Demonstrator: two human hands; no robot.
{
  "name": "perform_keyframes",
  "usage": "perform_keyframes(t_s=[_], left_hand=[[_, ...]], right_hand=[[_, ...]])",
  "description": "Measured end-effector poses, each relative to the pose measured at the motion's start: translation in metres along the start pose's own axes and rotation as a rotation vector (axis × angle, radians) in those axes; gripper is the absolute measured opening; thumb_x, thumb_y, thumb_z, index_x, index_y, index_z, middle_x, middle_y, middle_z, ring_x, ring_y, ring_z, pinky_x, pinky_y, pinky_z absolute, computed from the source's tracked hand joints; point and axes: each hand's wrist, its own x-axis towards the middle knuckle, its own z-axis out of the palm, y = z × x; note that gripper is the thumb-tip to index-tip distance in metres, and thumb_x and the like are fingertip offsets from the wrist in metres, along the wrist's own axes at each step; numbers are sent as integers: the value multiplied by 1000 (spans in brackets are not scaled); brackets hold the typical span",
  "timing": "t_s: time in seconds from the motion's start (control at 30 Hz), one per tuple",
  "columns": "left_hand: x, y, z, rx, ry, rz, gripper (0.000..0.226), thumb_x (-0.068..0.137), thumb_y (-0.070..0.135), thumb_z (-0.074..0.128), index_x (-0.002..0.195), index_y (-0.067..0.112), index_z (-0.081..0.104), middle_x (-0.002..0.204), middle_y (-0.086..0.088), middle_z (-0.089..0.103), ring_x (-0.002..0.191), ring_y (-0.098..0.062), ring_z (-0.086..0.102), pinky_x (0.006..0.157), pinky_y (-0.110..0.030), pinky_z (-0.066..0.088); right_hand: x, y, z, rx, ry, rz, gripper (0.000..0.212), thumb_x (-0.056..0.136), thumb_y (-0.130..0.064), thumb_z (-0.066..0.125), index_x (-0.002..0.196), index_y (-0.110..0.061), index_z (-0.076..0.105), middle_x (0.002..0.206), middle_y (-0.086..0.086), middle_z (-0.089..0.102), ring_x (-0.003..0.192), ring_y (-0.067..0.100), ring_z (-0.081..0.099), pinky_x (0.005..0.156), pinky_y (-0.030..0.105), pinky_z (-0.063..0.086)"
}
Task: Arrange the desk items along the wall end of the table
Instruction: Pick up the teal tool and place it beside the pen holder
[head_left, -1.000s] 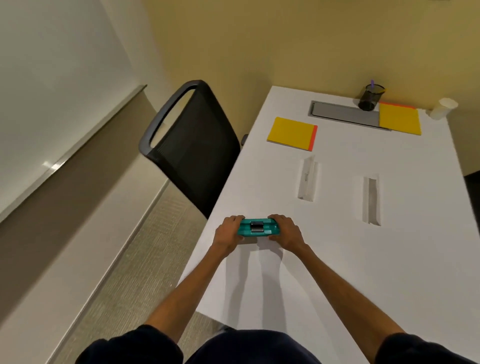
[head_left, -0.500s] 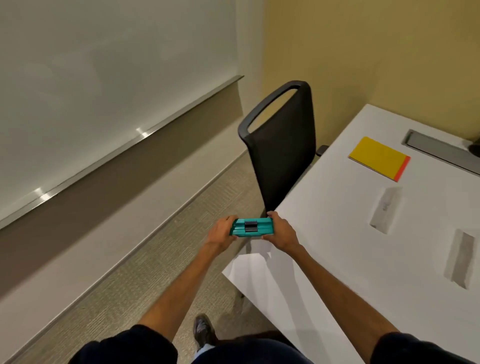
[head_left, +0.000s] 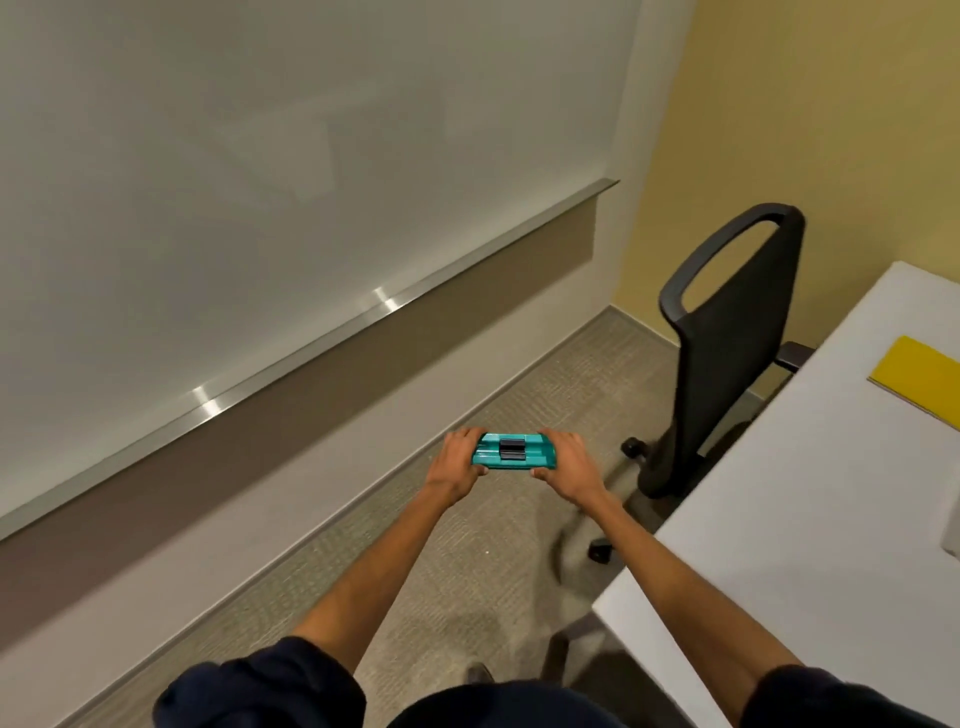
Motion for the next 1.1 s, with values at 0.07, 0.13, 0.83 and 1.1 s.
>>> perform_keyframes(t_s=[0.07, 0.13, 0.83, 1.1], left_hand=[[8, -19, -14, -14, 5, -1, 59, 89, 15, 68, 142, 15, 42, 141, -4, 48, 129, -22, 42, 105, -32, 37], [18, -32, -24, -44, 23, -3, 59, 89, 14, 67, 142, 15, 42, 141, -5, 48, 128, -22, 42, 106, -32, 37], [274, -47, -95, -30, -16, 74, 59, 88, 20, 68, 142, 20, 45, 142, -1, 51, 130, -20, 46, 108, -39, 43], [404, -1, -126, 46, -31, 212, 60, 89, 21, 68, 144, 18, 43, 144, -3, 50, 130, -21, 48, 108, -43, 44]], right_hand=[[15, -20, 7, 14, 8, 9, 71, 87, -27, 72, 147, -15, 38, 145, 4, 48, 136, 22, 41, 111, 38, 40], [29, -34, 10, 18, 21, 5, 70, 87, -26, 72, 148, -16, 37, 146, 4, 47, 137, 21, 40, 112, 38, 40], [262, -29, -62, 141, 80, 69, 67, 86, -24, 74, 143, -13, 41, 138, 7, 46, 129, 21, 44, 108, 36, 41], [356, 2, -127, 157, 160, 162, 64, 86, -21, 73, 142, -16, 41, 140, 5, 45, 128, 21, 44, 106, 38, 43]])
